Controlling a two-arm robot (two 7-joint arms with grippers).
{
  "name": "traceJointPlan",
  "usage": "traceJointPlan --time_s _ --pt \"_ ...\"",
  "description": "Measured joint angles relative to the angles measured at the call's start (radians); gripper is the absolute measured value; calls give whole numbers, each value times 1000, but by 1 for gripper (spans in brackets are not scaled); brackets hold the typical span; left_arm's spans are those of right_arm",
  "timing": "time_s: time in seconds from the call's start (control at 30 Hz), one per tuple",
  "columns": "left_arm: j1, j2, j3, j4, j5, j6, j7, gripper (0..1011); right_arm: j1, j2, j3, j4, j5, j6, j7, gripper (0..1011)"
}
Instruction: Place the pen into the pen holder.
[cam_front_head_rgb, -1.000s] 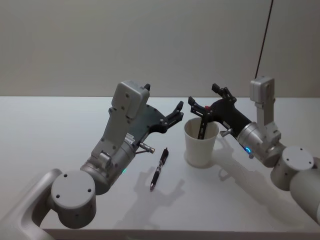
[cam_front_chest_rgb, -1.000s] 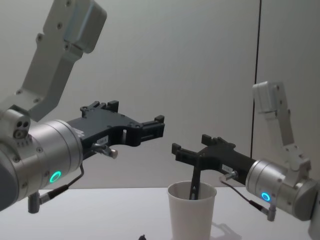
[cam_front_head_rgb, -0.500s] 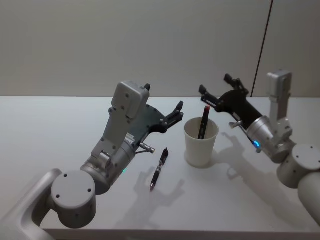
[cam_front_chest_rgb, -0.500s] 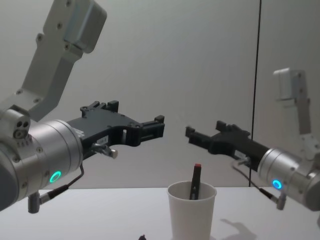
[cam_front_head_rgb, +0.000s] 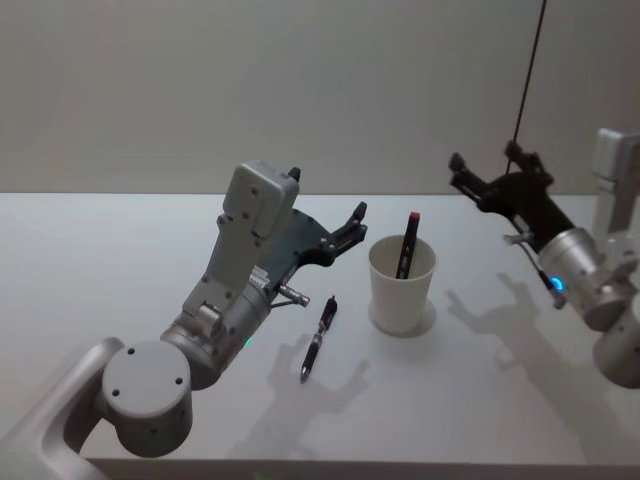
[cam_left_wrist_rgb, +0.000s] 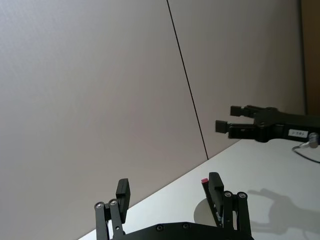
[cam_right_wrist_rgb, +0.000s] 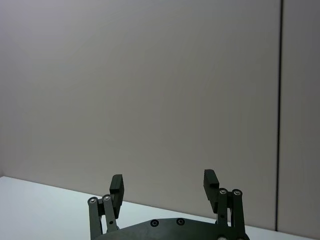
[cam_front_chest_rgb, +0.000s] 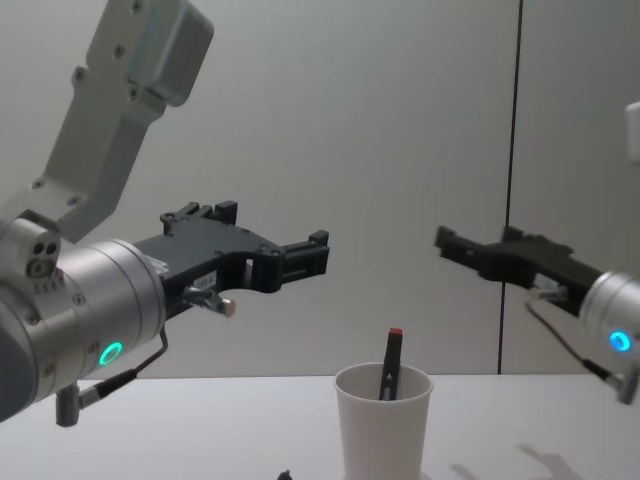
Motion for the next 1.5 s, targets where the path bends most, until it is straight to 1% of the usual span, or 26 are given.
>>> traceJointPlan --time_s 0.03,0.07,0.17,0.2,0.27,0.3,0.33,0.43,0.5,0.6,0.97,1.27,1.5 --pt "0 0 0 0 0 0 0 1004 -10 3 3 -19 1 12 -8 1001" --pt "0 0 0 0 0 0 0 1004 -31 11 9 -61 4 37 -26 1001" --pt "0 0 0 0 0 0 0 1004 -57 21 17 -110 7 76 -49 1001" --pt "0 0 0 0 0 0 0 1004 -78 28 22 -142 9 98 -68 1001" --pt "0 0 0 0 0 0 0 1004 -94 36 29 -176 12 121 -84 1001" --pt "0 0 0 0 0 0 0 1004 -112 44 35 -208 13 142 -97 1001" --pt "0 0 0 0 0 0 0 1004 -112 44 35 -208 13 142 -97 1001" --pt "0 0 0 0 0 0 0 1004 -151 61 49 -272 18 191 -129 1001" --pt "0 0 0 0 0 0 0 1004 -165 67 54 -293 20 208 -139 1001" --pt "0 0 0 0 0 0 0 1004 -199 82 67 -342 25 251 -164 1001" --pt "0 0 0 0 0 0 0 1004 -276 115 95 -435 36 329 -208 1001" --pt "0 0 0 0 0 0 0 1004 -309 130 106 -473 42 360 -225 1001" --pt "0 0 0 0 0 0 -1 1004 -321 134 111 -486 43 372 -230 1001"
